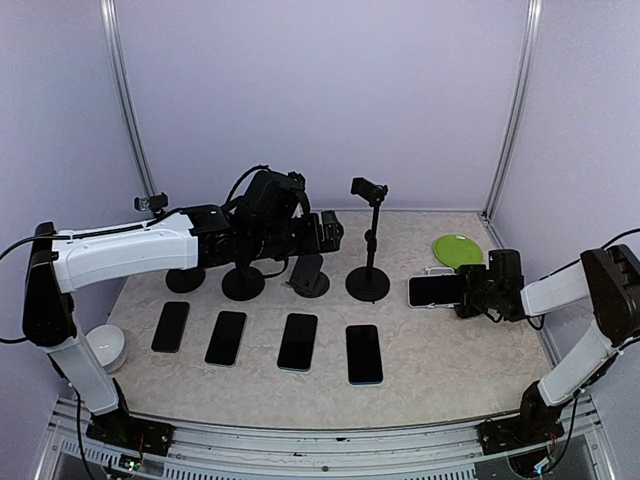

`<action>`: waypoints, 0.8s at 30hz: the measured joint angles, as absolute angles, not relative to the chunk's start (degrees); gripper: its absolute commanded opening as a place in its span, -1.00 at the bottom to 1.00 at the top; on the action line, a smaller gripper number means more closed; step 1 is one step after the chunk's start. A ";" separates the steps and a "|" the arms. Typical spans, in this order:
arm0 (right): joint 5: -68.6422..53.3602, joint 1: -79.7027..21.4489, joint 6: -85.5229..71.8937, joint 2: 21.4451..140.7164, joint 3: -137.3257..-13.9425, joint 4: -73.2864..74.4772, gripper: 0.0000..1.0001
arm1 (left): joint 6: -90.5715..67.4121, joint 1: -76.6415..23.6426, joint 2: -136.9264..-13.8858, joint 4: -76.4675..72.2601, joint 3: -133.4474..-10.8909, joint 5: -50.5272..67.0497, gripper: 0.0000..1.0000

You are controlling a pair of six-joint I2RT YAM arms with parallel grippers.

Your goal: Remove the phone from the phone stand

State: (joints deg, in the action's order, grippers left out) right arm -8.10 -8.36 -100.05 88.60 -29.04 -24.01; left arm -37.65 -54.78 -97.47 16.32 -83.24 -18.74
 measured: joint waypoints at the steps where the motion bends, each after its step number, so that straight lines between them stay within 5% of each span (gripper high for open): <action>1: -7.92 -8.43 -100.31 88.49 -28.97 -23.90 0.47 | -37.65 -54.76 -97.47 16.38 -83.18 -18.74 0.98; 10: -7.20 -8.86 -101.56 86.00 -28.27 -22.31 0.08 | -37.65 -54.72 -97.38 16.40 -82.81 -18.59 0.97; 24: -8.01 -8.88 -101.08 77.67 -27.55 -19.20 0.01 | -37.67 -54.72 -97.06 16.27 -81.89 -18.13 0.98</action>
